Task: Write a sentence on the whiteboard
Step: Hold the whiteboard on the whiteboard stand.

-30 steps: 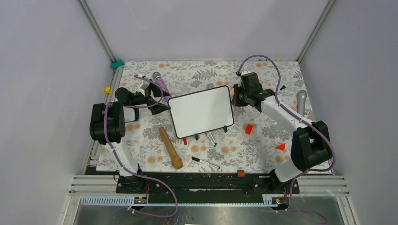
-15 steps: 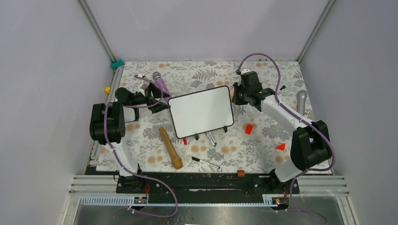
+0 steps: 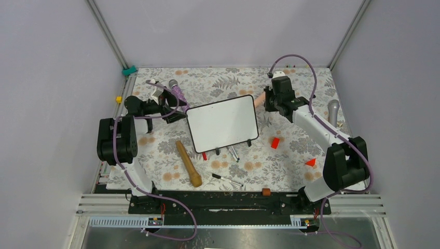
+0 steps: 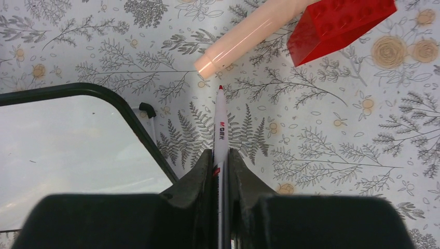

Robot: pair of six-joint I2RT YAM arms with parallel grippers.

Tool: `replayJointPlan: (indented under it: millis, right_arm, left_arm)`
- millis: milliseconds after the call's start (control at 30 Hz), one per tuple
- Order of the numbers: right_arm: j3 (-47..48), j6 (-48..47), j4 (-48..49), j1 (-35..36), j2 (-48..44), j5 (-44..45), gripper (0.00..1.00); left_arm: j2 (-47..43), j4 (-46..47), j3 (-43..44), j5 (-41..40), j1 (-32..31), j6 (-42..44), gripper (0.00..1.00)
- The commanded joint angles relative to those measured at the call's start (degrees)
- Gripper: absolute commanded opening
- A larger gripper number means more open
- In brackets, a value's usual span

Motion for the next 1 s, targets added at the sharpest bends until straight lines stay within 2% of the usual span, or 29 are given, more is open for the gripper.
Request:
replayJointPlan:
  millis: [0,100,167,333,400,500,533,667,800,867,967]
  right_arm:
    - [1.29,-1.71,2.83,-0.56,-3.25,3.49,0.00]
    - [0.73,-2.05,3.40,-1.01,-3.74,3.89,0.00]
    - [0.33,-2.23,3.64,-1.13,-4.03,3.84,0.00]
    - [-0.38,-2.17,3.79,-1.31,-4.65,3.50,0.00]
    - [-0.68,-2.22,3.92,-1.47,-5.02,3.35,0.00]
    - [-1.22,-2.29,4.15,-1.62,-5.75,2.92,0.00]
    - [-1.32,-2.29,4.13,-1.64,-5.97,2.77,0.00]
    - [-2.00,-2.42,4.43,-1.78,-6.94,2.41,0.00]
    - [-2.43,-2.73,4.86,-1.83,-7.64,1.92,0.00]
    - [-2.30,-2.61,4.76,-1.79,-7.99,1.38,0.00]
    - [-2.34,-2.64,4.81,-1.84,-8.70,1.09,0.00]
  left_arm:
    - [-5.02,3.16,-0.05,2.94,-0.36,-5.45,0.70]
    - [-5.63,3.12,-1.92,-2.49,-0.38,-13.65,0.74]
    - [-4.60,3.14,-3.41,-8.07,-0.18,-19.74,0.65]
    - [-9.15,1.99,-8.40,-10.88,-0.67,-14.36,0.73]
    - [-7.48,2.80,-7.46,-9.47,-0.61,-16.59,0.71]
    - [-3.82,3.14,-4.59,-7.51,-0.71,-21.11,0.63]
    - [-3.60,3.12,-4.32,-7.31,-0.75,-21.63,0.60]
    - [-4.38,3.07,-5.67,-6.98,-0.71,-21.81,0.59]
    - [-1.67,3.11,-4.44,-4.98,-0.82,-25.65,0.50]
    - [-0.80,3.16,-4.16,-4.40,-1.17,-26.60,0.43]
    - [-0.24,3.08,-4.19,-4.00,-1.24,-27.59,0.40]
